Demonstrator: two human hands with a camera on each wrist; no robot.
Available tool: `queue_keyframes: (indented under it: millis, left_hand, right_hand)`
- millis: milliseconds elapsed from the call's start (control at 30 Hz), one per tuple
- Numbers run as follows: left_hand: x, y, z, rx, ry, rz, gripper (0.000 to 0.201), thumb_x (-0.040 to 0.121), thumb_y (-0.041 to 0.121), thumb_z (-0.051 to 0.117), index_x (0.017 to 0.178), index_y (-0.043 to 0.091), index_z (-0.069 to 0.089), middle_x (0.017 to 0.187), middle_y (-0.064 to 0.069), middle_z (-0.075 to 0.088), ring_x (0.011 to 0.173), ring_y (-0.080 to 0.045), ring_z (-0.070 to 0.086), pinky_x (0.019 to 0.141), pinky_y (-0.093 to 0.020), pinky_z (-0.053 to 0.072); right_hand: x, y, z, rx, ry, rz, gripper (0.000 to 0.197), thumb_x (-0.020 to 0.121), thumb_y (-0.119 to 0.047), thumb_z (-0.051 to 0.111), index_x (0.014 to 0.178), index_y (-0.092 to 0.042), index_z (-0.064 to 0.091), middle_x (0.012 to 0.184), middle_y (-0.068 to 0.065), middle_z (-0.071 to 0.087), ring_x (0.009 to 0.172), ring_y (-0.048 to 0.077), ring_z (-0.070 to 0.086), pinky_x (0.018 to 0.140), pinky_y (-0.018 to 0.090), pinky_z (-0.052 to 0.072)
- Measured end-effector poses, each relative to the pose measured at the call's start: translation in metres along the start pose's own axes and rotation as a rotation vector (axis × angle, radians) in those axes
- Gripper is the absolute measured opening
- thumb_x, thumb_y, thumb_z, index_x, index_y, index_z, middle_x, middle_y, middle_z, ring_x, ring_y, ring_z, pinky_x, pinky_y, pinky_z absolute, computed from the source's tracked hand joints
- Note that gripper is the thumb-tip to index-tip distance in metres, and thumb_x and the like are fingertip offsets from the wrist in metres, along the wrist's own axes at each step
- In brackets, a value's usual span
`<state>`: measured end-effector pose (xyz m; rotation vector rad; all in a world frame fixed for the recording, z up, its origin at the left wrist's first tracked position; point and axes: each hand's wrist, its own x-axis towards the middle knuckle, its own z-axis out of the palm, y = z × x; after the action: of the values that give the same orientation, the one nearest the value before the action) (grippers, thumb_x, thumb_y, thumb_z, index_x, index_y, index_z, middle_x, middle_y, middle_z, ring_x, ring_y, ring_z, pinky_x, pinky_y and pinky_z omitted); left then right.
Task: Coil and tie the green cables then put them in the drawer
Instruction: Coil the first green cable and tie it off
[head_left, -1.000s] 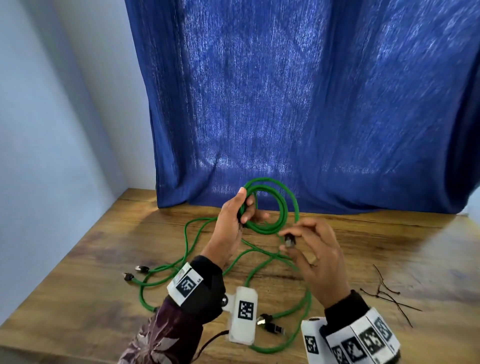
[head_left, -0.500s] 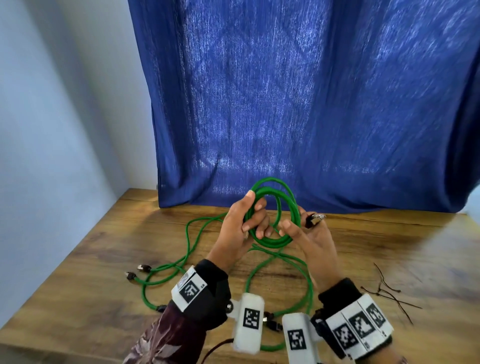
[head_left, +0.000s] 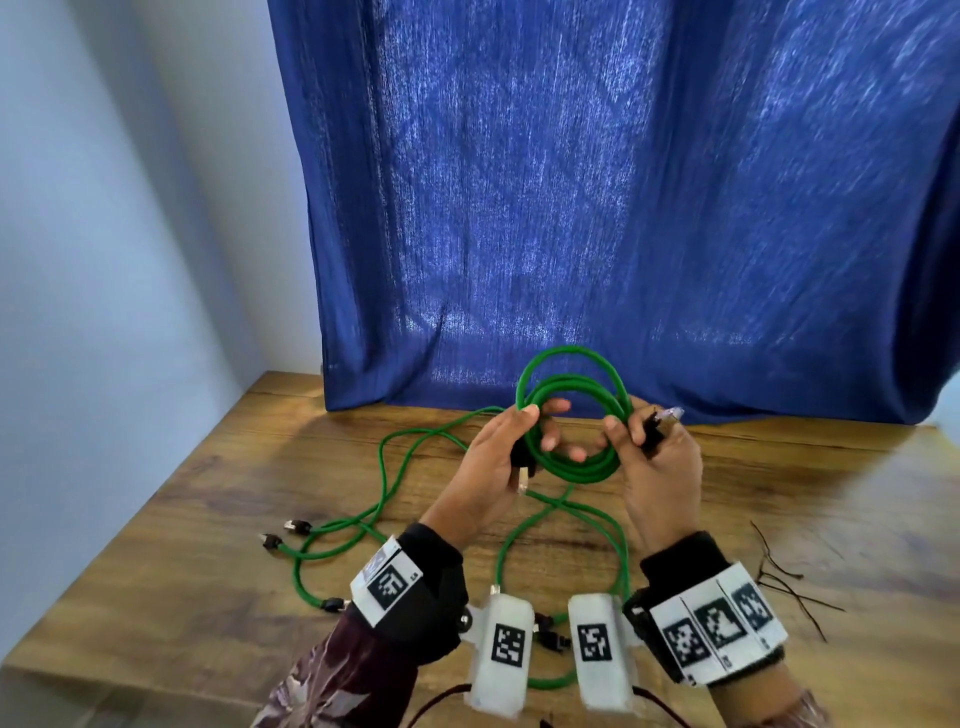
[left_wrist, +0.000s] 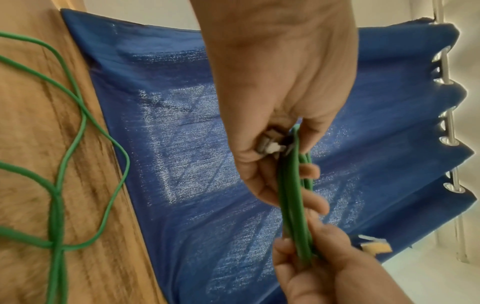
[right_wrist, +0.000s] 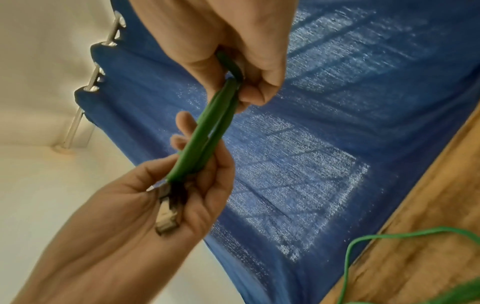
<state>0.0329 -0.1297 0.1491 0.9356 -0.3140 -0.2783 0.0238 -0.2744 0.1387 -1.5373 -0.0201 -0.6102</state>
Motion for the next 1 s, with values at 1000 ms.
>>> queue_keyframes:
  millis: [1000]
  left_hand:
    - [-0.004,0.003,0.001,0.261,0.133,-0.173,0.034,0.097,0.03,0.041,0.07,0.012,0.048,0.037,0.011,0.027,0.03,-0.009,0.038,0.048,-0.025,0.041]
  right_hand:
    - [0.002,-0.025,-0.014,-0.227,0.083,-0.08,0.018,0.094,-0.017,0.053,0.094,-0.001,0.062,0.085,0.007,0.063,0.066,-0.007,0.056,0.057,0.0,0.041]
